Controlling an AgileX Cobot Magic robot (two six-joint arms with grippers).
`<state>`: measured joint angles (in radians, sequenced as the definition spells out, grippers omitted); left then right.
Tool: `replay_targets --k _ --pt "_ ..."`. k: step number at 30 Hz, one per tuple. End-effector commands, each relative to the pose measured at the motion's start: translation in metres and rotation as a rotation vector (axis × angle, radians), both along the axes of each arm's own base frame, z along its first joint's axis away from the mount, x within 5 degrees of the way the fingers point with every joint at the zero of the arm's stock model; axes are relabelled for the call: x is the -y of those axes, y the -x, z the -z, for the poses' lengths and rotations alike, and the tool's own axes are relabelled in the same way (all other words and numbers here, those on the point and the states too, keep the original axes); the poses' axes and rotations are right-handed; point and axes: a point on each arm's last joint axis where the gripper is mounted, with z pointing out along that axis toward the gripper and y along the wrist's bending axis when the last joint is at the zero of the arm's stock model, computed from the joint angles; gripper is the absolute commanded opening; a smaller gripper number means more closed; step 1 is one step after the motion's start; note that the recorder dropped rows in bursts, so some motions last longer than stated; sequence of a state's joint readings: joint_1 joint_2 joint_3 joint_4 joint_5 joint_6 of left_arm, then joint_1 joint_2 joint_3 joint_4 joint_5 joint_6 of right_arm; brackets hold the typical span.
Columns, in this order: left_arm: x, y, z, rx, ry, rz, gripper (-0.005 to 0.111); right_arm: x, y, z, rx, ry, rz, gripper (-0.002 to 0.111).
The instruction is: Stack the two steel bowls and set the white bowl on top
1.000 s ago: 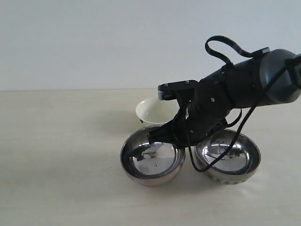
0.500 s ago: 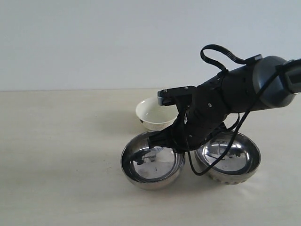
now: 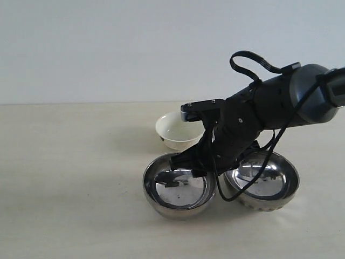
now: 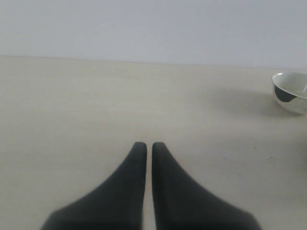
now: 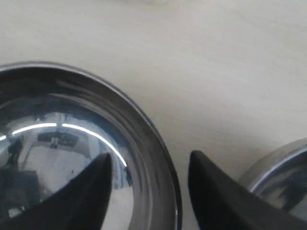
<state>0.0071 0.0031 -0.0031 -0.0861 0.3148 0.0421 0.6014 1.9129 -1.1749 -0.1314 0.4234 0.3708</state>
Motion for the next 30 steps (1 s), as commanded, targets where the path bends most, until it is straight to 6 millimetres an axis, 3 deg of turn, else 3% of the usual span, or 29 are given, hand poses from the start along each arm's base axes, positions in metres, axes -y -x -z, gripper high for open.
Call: replay_targets --k 1,6,19,30 --pt "0.000 0.000 0.000 0.007 0.005 0.003 0.004 0.001 -0.002 -0.004 0.027 -0.005 -0.012 0.060" --pt "0.000 0.000 0.000 0.007 0.005 0.003 0.004 0.000 -0.003 -0.011 0.059 -0.024 -0.021 0.059" --pt "0.000 0.000 0.000 0.007 0.005 0.003 0.004 0.006 0.006 -0.067 0.178 -0.100 -0.022 0.059" --pt "0.000 0.000 0.000 0.007 0.005 0.003 0.004 0.010 0.012 -0.084 0.208 -0.111 -0.026 0.059"
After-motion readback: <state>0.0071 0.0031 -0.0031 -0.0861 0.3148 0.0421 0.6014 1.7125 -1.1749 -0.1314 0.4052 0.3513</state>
